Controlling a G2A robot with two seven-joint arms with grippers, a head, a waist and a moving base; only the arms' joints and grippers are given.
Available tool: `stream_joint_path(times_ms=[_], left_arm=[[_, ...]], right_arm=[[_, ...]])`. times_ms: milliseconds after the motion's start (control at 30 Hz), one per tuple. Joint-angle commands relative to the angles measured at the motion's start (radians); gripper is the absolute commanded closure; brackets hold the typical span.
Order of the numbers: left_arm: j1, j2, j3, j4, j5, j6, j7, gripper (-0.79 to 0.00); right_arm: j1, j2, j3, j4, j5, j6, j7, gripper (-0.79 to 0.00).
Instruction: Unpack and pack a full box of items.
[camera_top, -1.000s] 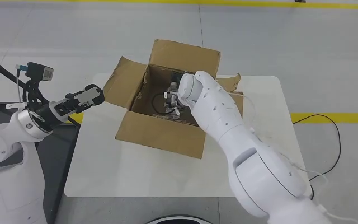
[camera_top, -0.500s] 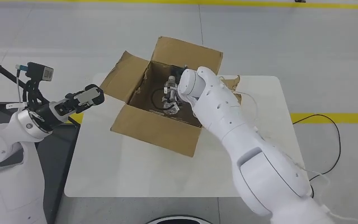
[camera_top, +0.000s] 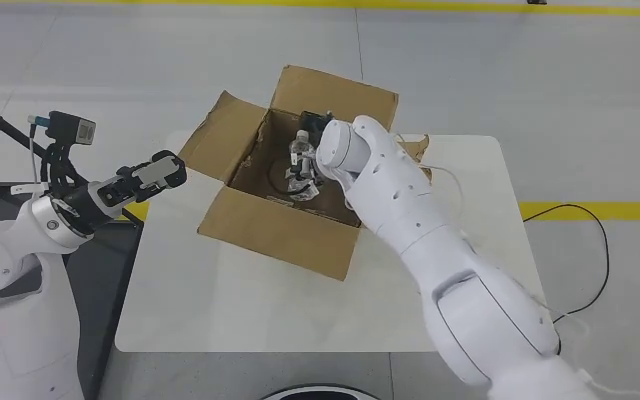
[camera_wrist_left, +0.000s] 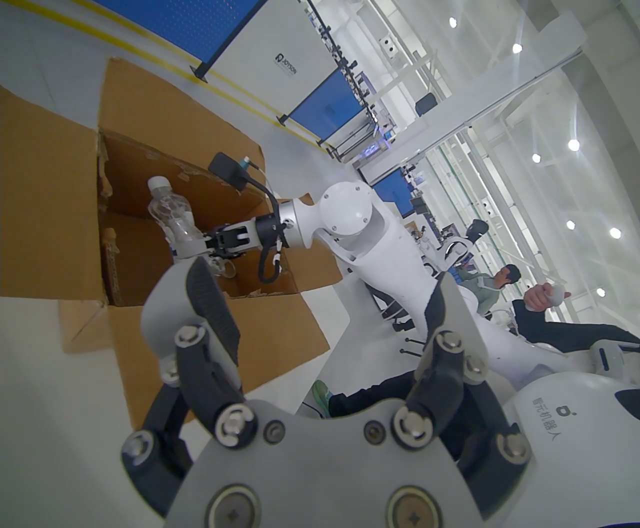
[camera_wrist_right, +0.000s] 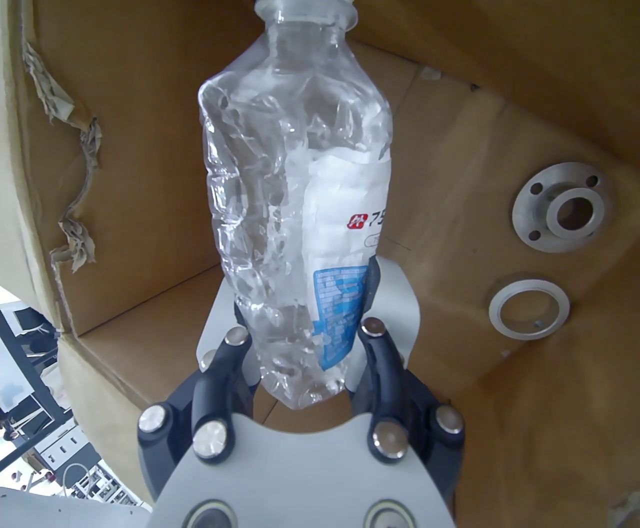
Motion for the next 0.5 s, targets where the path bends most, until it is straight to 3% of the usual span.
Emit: stream_joint_path(times_ms=[0,133,467], left_arm=[[0.000,0.000,0.000,0.000,0.000,0.000,0.000,-0.785],[0.000,0.000,0.000,0.000,0.000,0.000,0.000,-0.785],[0.000,0.000,0.000,0.000,0.000,0.000,0.000,-0.785]], right_arm=[[-0.009,0.010,0.007,-0.034,-0.016,0.018,0.016,0.000],[-0.031,0.029,0.019,-0.103,-0.050,0.052,0.053,0.000],[-0.031,0.029,0.019,-0.103,-0.050,0.052,0.053,0.000]])
